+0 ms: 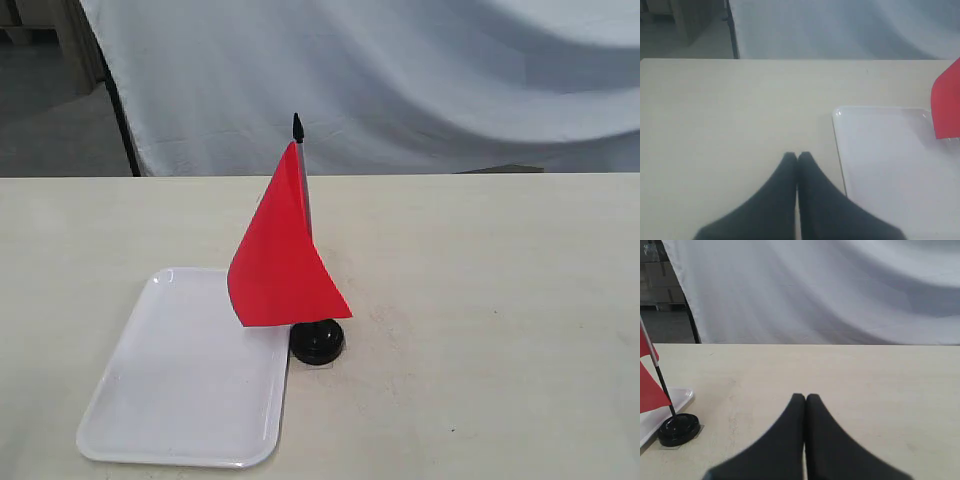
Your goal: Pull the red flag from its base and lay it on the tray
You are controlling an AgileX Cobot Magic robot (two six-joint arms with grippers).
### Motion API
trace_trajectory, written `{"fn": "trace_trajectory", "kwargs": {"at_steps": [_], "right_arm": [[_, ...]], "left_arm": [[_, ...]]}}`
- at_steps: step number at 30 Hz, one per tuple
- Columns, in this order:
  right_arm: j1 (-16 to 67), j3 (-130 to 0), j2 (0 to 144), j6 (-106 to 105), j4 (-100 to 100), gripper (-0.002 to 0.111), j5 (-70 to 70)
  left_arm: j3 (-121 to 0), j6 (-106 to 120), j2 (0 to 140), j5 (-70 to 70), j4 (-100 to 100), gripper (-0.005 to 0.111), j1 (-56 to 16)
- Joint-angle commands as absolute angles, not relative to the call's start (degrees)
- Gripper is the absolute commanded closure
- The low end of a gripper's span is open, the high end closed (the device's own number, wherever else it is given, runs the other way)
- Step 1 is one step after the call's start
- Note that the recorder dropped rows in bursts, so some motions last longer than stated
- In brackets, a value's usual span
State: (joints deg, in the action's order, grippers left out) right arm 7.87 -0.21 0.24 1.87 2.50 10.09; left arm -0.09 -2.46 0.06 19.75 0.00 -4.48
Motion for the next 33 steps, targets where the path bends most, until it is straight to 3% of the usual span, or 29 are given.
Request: {"fn": "trace_trajectory", "kwargs": {"at_steps": [1, 10, 17, 24, 28, 33], "right_arm": [[8.13, 0.00, 0.00, 1.88, 2.55, 0.109, 10.25], [8.13, 0.00, 0.00, 1.88, 2.55, 0.109, 6.65], [8.13, 0.00, 0.00, 1.88, 2.55, 0.109, -19.14], [8.13, 0.00, 0.00, 9.15, 2.55, 0.109, -35.66], [8.13, 0.00, 0.00, 30.37, 2.40, 0.109, -30.27], [8.13, 0.00, 0.00, 33.40, 2.40, 0.109, -26.87]], "left_arm": [[0.00, -2.38, 0.00, 19.58, 0.00, 0.107, -4.88], [0.00, -2.38, 0.00, 19.58, 0.00, 0.107, -4.88], [0.00, -2.38, 0.00, 19.58, 0.00, 0.107, -4.88], [0.00, -2.38, 0.00, 19.58, 0.00, 0.107, -4.88], [0.00, -2.38, 0.00, 19.58, 0.00, 0.107, -4.88], [0.00, -2.38, 0.00, 19.58, 0.00, 0.107, -4.88]]}}
